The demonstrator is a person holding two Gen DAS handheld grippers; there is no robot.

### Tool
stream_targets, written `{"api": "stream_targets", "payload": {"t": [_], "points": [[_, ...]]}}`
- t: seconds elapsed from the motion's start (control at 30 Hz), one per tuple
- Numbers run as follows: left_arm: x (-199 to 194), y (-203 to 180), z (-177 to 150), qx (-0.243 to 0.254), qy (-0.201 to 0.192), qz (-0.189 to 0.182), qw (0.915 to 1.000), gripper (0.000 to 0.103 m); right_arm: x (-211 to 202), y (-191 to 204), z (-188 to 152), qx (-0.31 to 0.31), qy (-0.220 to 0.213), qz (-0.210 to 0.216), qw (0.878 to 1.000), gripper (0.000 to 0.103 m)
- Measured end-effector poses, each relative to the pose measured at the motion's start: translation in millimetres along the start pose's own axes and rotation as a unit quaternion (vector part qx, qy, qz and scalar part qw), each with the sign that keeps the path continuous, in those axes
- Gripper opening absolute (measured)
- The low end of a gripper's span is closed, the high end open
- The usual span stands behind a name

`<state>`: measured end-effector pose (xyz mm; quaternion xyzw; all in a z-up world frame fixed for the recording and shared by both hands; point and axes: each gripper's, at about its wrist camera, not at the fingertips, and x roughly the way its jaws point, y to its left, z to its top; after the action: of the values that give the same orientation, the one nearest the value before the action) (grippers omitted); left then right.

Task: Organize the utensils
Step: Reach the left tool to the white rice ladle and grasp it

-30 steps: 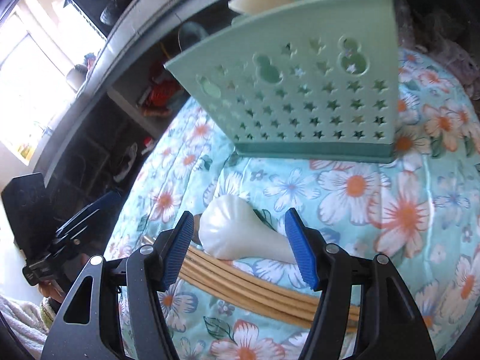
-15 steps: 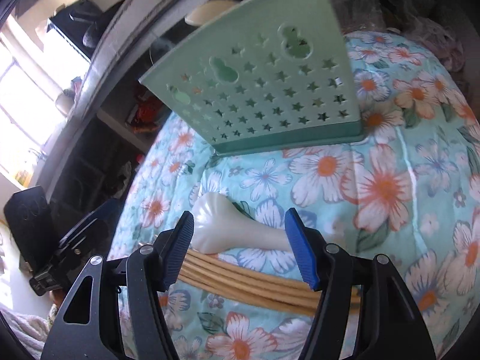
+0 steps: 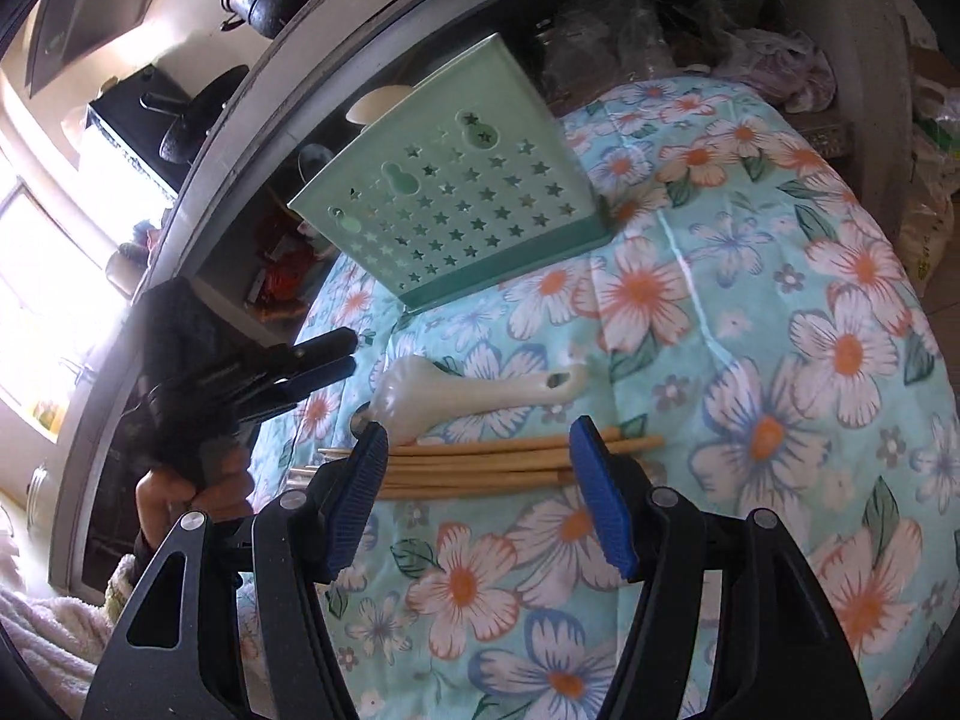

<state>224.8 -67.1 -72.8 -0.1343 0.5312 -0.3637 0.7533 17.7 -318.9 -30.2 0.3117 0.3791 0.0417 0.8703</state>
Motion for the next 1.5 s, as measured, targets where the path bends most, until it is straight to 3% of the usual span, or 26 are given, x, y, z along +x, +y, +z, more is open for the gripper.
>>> {"api": "stream_targets", "payload": {"t": [0.1,0.37,0.63,0.8,0.97,1.2,1.33,1.43,1.5], "points": [[18.5,8.7,6.9,-0.027,0.035,-0.012,0.9989,0.05,-0.7,-2.0,-0.4,0.006,-0.003,0.005,1.0,0.062],[24.5,4.0,12.0,-0.042,0.057,-0.087,0.9937,0.047,-6.8,-10.3,-2.3,0.019,-0.012,0.01,1.0,0.062],[2.5,-11.2,-7.1,-0.011,0.046,-0.152,0.9873,0.046,-22.5,-20.0,-3.0,0.03,-0.029,0.011,0.999,0.062],[-14.7,-36.0,-29.6,0.041,0.057,-0.187,0.9798,0.046,-32.0,-28.1,-5.4,0.042,-0.038,0.008,0.998,0.062],[-17.8,-63.9,-58.5,0.096,0.072,-0.178,0.9767,0.046,-37.6,-33.9,-8.0,0.05,-0.044,0.005,0.998,0.062],[-47.2,-63.6,-83.3,0.103,0.02,-0.127,0.9864,0.046,-40.7,-37.3,-13.5,0.06,-0.048,0.011,0.997,0.062],[-51.5,-34.5,-72.0,0.039,0.007,-0.107,0.9935,0.046,-36.2,-36.2,-16.4,0.06,-0.041,0.016,0.997,0.062],[-44.1,-12.8,-57.1,-0.034,0.001,-0.104,0.994,0.046,-35.1,-34.6,-17.8,0.06,-0.04,0.022,0.997,0.062],[-35.8,-5.7,-49.0,-0.053,0.0,-0.089,0.9946,0.046,-35.0,-33.3,-18.0,0.058,-0.039,0.024,0.997,0.062]]}}
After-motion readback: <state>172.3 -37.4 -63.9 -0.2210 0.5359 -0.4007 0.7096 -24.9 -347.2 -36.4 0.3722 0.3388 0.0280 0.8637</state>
